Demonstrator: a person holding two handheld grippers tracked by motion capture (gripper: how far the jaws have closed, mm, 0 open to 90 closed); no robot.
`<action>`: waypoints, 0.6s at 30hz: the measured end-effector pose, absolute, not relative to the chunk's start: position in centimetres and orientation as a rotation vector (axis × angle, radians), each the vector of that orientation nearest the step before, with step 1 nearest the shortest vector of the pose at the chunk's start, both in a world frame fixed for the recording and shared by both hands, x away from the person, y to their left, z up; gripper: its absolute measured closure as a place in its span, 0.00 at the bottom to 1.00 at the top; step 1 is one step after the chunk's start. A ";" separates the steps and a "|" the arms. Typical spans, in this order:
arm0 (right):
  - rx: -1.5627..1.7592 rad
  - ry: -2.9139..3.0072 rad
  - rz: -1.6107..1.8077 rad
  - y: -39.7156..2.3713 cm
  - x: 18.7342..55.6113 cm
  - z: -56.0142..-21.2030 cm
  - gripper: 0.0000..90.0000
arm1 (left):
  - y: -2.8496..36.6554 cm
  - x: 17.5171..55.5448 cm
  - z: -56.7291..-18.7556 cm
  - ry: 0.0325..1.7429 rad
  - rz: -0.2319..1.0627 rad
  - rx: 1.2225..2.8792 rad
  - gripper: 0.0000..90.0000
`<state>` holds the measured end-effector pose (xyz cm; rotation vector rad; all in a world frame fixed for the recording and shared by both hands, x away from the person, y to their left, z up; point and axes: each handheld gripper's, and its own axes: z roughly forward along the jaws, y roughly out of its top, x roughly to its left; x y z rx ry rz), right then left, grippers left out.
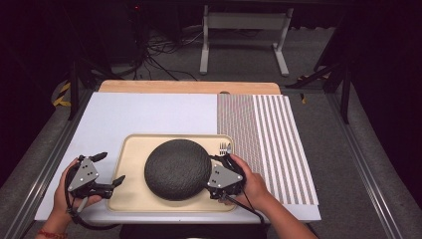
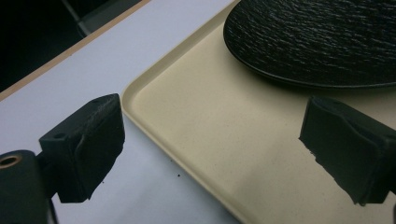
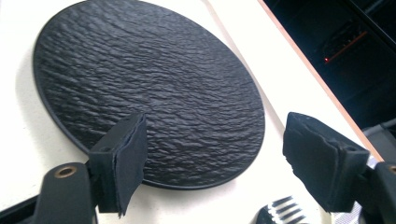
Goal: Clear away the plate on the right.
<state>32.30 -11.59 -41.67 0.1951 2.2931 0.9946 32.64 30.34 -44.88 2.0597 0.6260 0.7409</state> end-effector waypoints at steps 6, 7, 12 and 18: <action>0.250 2.252 0.989 -11.9 32.6 -41.2 0.25 | 30.3 32.6 -44.9 0.625 0.741 2.060 0.08; 0.258 2.247 0.989 -12.0 32.6 -41.1 0.25 | 30.3 32.6 -44.9 0.625 0.742 2.060 0.08; 0.295 2.232 0.988 -12.5 32.7 -40.9 0.25 | 30.3 32.6 -44.8 0.620 0.747 2.061 0.08; 0.354 2.213 0.991 -13.6 32.8 -40.6 0.25 | 30.2 32.6 -44.9 0.621 0.749 2.064 0.08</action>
